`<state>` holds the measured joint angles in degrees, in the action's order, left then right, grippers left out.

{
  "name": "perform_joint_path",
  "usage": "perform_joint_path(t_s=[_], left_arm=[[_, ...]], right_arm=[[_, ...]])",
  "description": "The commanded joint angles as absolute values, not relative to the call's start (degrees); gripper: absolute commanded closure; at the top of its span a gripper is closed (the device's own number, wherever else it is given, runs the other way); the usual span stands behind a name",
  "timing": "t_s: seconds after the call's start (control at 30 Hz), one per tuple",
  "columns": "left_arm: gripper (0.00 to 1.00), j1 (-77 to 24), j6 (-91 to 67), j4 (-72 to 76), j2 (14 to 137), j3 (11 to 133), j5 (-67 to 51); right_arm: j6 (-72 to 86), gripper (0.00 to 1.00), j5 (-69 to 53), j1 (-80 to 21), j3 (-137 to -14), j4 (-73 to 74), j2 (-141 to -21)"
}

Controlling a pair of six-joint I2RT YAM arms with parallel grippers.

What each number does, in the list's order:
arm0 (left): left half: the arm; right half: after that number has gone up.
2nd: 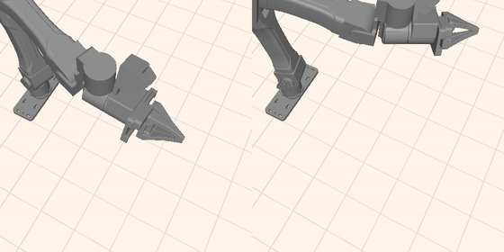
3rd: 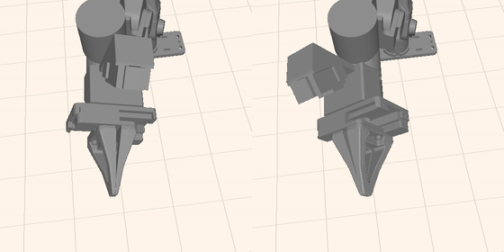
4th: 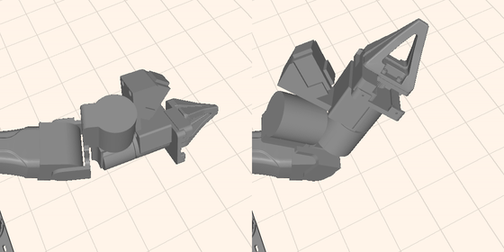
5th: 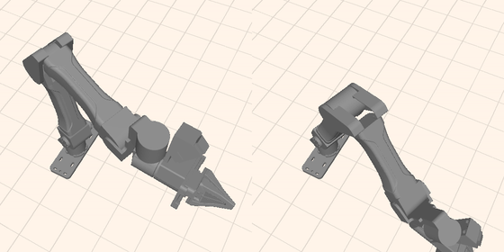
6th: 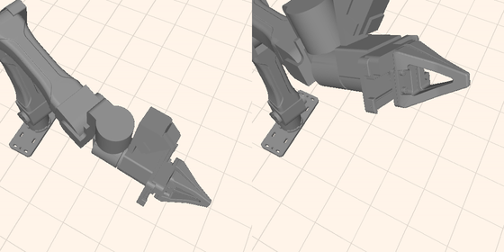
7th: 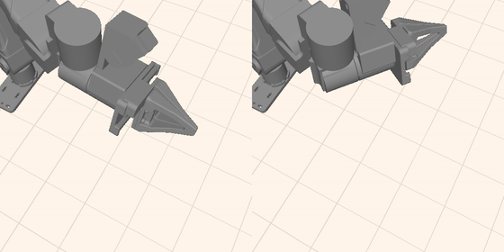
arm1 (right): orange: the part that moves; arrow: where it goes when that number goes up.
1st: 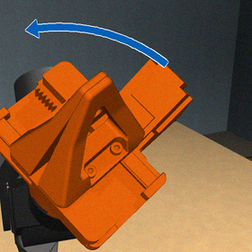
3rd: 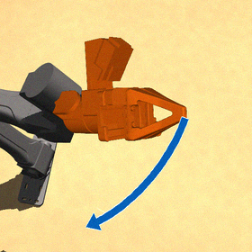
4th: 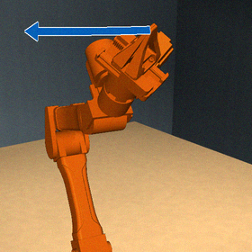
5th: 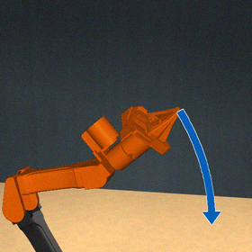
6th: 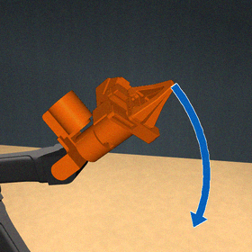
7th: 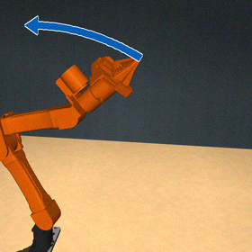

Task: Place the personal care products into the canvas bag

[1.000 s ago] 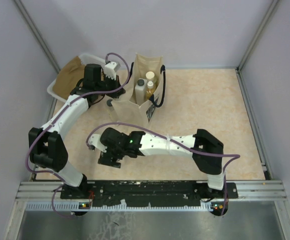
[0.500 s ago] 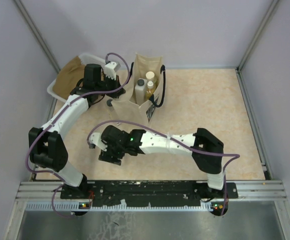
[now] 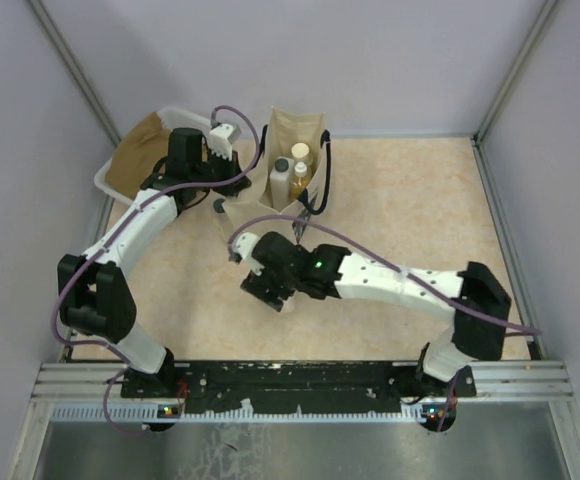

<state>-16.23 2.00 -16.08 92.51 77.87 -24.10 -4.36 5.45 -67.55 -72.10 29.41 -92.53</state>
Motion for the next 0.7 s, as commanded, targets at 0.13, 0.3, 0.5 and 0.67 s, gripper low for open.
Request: perform_joint_path(t_s=[0.13,0.3,0.5,0.67], left_arm=[[1.00,-15.5,3.1,-17.1,93.9,77.4,-24.7],[1.00,-15.6,3.0,-17.1,94.0,77.6,-24.9],[1.00,-15.6,3.0,-17.0,94.0,77.8,-25.5],[1.00,-15.6,2.7,-17.0,93.7,77.9,-26.1]], right_arm=[[1.7,1.00,26.8,-64.5,-82.7,37.2,-75.4],[3.2,1.00,34.3,-60.5,-88.0,41.2,-72.9],[-1.1,1.00,33.4,-53.4,-93.8,37.0,-71.9],[-4.7,1.00,22.1,-45.6,-100.4,32.1,-75.4]])
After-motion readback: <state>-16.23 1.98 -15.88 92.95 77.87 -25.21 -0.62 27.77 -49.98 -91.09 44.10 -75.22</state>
